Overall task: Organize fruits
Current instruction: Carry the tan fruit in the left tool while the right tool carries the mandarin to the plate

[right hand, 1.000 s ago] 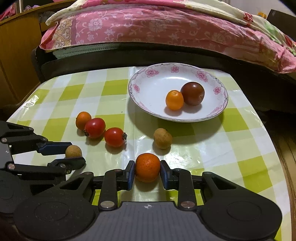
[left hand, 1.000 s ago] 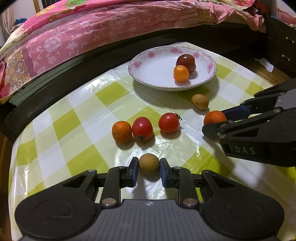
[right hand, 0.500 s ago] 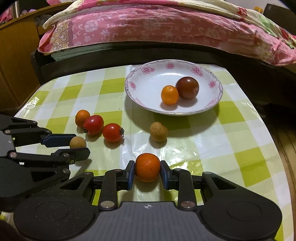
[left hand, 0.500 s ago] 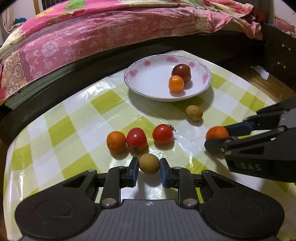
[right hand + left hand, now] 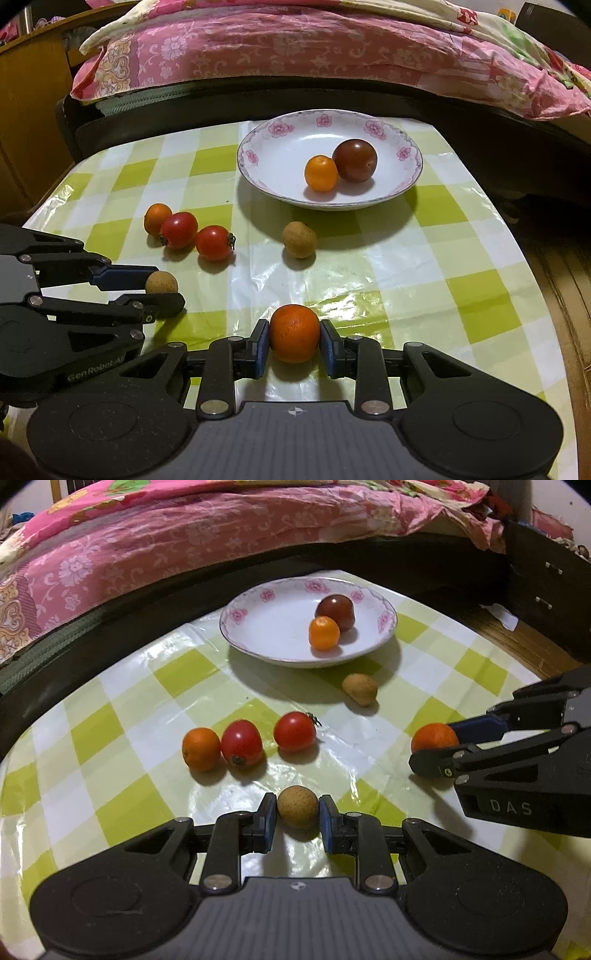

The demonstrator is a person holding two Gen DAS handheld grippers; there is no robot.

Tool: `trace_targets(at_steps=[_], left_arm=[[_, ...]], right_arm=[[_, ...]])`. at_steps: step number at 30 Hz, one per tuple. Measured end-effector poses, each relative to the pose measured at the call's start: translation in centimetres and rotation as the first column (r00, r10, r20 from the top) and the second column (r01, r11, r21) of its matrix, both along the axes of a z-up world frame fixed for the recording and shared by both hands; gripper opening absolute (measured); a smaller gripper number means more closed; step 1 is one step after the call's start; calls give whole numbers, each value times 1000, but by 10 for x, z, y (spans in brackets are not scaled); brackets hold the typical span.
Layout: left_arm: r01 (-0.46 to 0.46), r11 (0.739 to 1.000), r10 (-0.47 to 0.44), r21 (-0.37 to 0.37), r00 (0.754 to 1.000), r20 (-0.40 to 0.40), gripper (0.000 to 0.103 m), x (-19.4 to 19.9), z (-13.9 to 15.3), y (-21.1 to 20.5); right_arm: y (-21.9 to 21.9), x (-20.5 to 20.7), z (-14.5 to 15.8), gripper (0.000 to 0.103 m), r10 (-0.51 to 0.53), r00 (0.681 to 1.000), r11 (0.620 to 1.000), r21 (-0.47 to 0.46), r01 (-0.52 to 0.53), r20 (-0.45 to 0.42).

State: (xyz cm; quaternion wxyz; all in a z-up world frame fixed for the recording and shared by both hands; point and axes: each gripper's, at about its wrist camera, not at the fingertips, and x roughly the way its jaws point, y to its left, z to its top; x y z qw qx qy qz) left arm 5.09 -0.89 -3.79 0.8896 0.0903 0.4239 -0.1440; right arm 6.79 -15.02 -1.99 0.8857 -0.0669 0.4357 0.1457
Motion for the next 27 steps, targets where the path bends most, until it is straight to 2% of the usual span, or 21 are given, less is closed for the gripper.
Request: trace_targets(at_steps=[6,10,17,27], left_arm=[[12,1000,-12,-8,1000,-8,33,2,3,-2],[24,999,-24,-25,1000,15,33,5,13,-5],[13,999,-12,-51,1000,28,33,18,27,-4],[10,999,-8,-46,999,37,32,33,34,-5]], right_arm=[[7,-3,1,24,11,1000,999,-43,-11,4],[8,0,9,24,15,1000,999,-53,-15,12],[11,12,24,24,3,999,999,-34,-1,36],[12,26,35,24,-23,998,1000,-1,23,59]])
